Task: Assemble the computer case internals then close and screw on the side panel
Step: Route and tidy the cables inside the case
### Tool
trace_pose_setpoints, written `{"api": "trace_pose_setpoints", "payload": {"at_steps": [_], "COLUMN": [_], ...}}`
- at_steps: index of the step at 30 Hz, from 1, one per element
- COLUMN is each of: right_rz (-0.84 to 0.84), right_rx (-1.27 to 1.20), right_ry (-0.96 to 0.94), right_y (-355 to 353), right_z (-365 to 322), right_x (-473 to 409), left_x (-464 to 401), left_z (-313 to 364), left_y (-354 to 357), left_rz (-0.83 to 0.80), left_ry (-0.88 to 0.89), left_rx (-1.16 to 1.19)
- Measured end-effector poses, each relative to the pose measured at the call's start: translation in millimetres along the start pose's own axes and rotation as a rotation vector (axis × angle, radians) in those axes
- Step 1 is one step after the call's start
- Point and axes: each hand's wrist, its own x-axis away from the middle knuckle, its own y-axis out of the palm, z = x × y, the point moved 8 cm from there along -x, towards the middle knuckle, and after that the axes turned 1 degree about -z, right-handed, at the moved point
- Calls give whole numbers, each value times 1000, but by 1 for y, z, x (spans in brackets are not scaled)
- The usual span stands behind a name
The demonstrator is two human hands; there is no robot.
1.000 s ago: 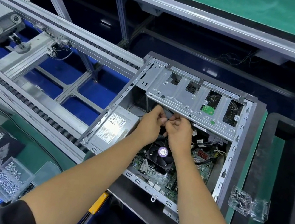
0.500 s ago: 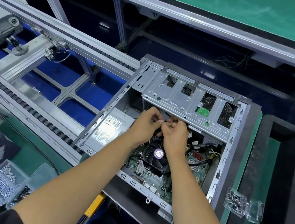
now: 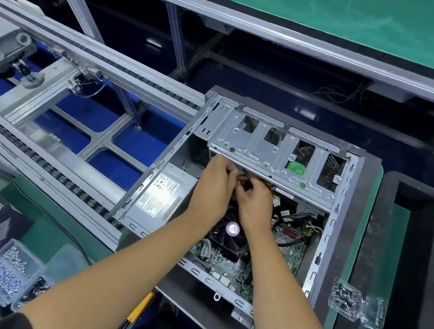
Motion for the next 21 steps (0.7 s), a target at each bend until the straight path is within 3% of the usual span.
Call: {"api": "trace_pose_setpoints", "payload": {"at_steps": [6, 14, 21], "right_rz": [5, 44, 50], "right_rx": [-84, -147, -211], "right_ry": [40, 5, 23], "right_y": [-2, -6, -7], "right_z": [-1, -10, -11], "right_x": [4, 8, 11], "left_x": [1, 0, -13], "left_z": [-18, -21, -18], "left_y": [11, 23, 25], "left_rz": [-150, -308, -200], "left_ry": [-139, -24, -73], "left_rx": [-37, -63, -56]}}
